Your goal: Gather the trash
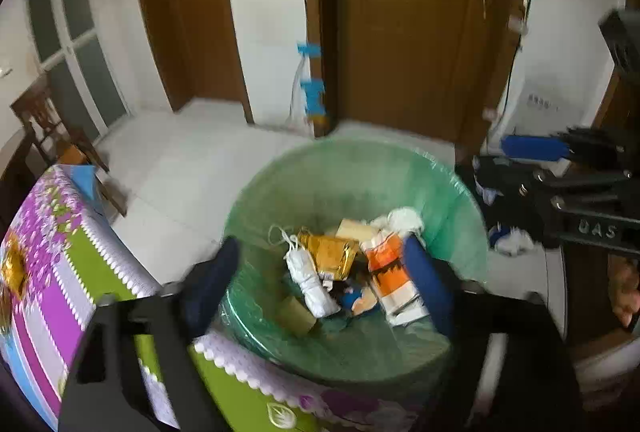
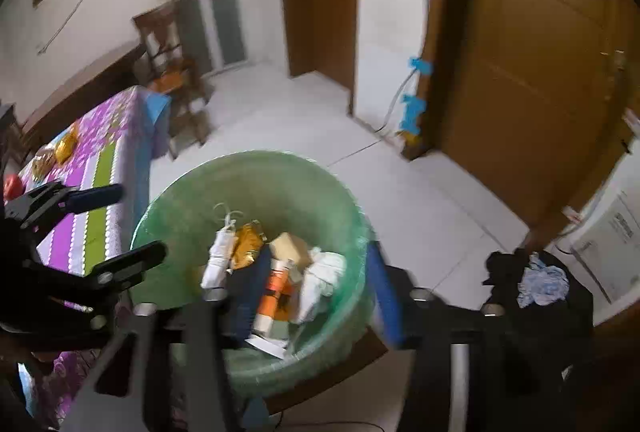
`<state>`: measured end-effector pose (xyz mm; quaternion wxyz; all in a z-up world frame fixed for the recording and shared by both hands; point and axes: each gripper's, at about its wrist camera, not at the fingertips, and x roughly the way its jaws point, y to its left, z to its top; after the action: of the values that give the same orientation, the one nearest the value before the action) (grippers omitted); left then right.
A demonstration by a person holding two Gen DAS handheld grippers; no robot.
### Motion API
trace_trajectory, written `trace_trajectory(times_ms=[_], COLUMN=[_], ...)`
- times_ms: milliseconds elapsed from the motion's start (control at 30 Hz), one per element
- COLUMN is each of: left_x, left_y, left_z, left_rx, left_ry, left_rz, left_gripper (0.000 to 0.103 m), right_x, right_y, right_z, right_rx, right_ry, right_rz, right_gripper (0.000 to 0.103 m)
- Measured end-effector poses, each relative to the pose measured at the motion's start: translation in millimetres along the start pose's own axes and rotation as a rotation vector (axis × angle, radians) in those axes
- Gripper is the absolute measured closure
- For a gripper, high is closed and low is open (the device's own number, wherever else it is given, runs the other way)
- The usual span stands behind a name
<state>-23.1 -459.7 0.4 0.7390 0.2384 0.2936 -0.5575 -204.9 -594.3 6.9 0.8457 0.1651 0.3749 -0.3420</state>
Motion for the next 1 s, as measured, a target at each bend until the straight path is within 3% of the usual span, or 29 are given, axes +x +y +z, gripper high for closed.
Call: trace_trajectory(times_ms=[100, 333, 500, 667, 1000], left_x=[-23.2, -63.9, -85.8, -96.6, -97.9], left_y=[-6.9, -8.6, -8.4, -3.8, -3.6], left_z=[-12.6, -42.0, -58.6, -63.5, -66.4], left_rx=[-0.046, -0.131, -0.129, -0.144, -0.156], left_ry=[-0.081, -0.13, -0.173, -0.192, -0.189], left_rz=[0.078, 0.189, 0.262, 0.288, 0.316], left_gripper=[0.007, 0.006, 0.006, 0.006, 0.006], right_x=[-23.4, -57.0, -73.6, -79.9, -74.8], right_y=[-4.8, 8.3, 15.0, 23.0, 25.3], right_z=[-19.6, -60.5, -83.9, -95.7, -99.8], right_rx=[0.055, 0.112, 0.101, 0.071, 0.056], right_ry=[-0.054, -0.113, -0.16, -0.166, -0.153], right_rz=[-0.04, -0.089, -0.152, -0.185, -0.157], right_gripper=[0.031, 0.005, 0.005, 0.005, 0.005])
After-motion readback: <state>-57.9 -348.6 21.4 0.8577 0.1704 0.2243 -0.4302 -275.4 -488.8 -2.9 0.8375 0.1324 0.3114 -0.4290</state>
